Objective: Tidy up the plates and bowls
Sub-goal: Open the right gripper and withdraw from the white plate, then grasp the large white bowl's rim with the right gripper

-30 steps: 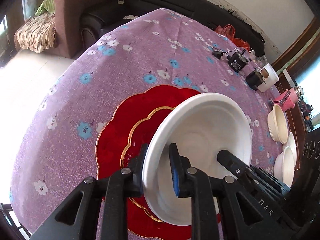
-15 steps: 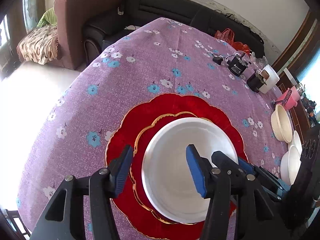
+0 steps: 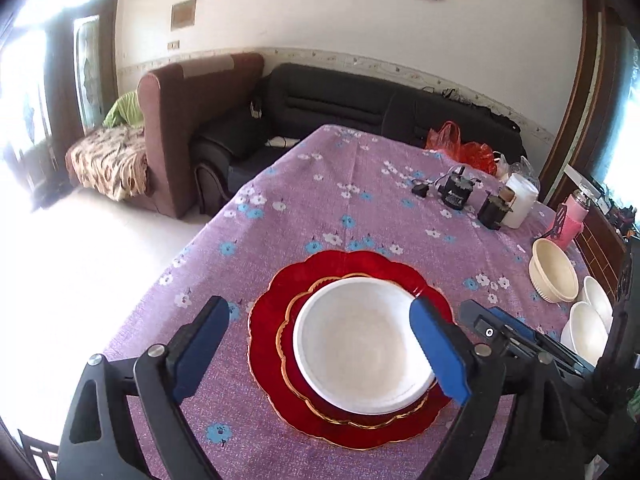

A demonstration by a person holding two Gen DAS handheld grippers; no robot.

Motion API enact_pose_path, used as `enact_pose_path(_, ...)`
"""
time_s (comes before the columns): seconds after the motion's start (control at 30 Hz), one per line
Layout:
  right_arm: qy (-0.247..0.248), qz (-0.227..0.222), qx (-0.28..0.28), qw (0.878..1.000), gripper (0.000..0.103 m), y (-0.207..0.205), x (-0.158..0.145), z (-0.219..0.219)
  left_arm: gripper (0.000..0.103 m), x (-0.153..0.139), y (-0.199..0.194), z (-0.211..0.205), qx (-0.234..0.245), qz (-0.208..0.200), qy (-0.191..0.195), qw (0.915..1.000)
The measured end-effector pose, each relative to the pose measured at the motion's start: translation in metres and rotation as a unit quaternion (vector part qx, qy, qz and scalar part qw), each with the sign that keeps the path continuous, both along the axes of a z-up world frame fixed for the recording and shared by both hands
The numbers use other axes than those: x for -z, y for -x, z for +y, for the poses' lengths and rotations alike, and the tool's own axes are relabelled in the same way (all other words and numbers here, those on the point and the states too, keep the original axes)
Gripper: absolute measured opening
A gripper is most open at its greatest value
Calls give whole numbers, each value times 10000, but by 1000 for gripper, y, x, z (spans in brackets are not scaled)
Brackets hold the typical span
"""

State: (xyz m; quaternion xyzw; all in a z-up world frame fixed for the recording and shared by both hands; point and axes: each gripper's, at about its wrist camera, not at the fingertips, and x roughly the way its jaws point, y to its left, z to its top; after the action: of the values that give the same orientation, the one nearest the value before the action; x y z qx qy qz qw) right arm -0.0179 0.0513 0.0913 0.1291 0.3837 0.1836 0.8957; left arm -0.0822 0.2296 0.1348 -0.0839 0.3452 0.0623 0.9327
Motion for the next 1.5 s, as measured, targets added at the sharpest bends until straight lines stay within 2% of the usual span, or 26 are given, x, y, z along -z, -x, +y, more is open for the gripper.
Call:
enact_pose_path(0.1,-72,-196,166,9996,51,15,-7,-18,93,-10,13,-22,264,-229,-91,9993)
enact_pose_path(0.23,-170,-355,363,9986,52,33,-11,-46,93,-14,19,-49,573,-268,-107,9979)
enact_pose_path(0.4,-365,-540,765,9949,53,56,-21,-102,93,-17,26,-75,764,-289,-115,9966)
enact_pose_path(0.5,-202,-697,1194,9902,59,73,-30,-147,93,-17,29,-91,837,-307,-201,9958)
enact_pose_path(0.67,-131,-701,2076,9756,60,102,-31,-234,93,-18,35,-122,687,-540,-748,9934)
enact_pose_path(0.83,-162,-528,2805,9583,60,130,-20,-309,93,-20,38,-160,607,-814,-1466,9840)
enact_pose_path(0.93,-183,-439,3061,9508,60,142,-15,-338,93,-21,36,-181,725,-863,-1665,9796)
enact_pose_path(1.2,-164,-450,3091,9498,60,143,-10,-354,93,-14,27,-219,1044,-717,-1806,9754)
enact_pose_path(1.5,-204,-234,3091,9505,60,127,4,-357,93,0,20,-225,1132,-479,-1802,9759)
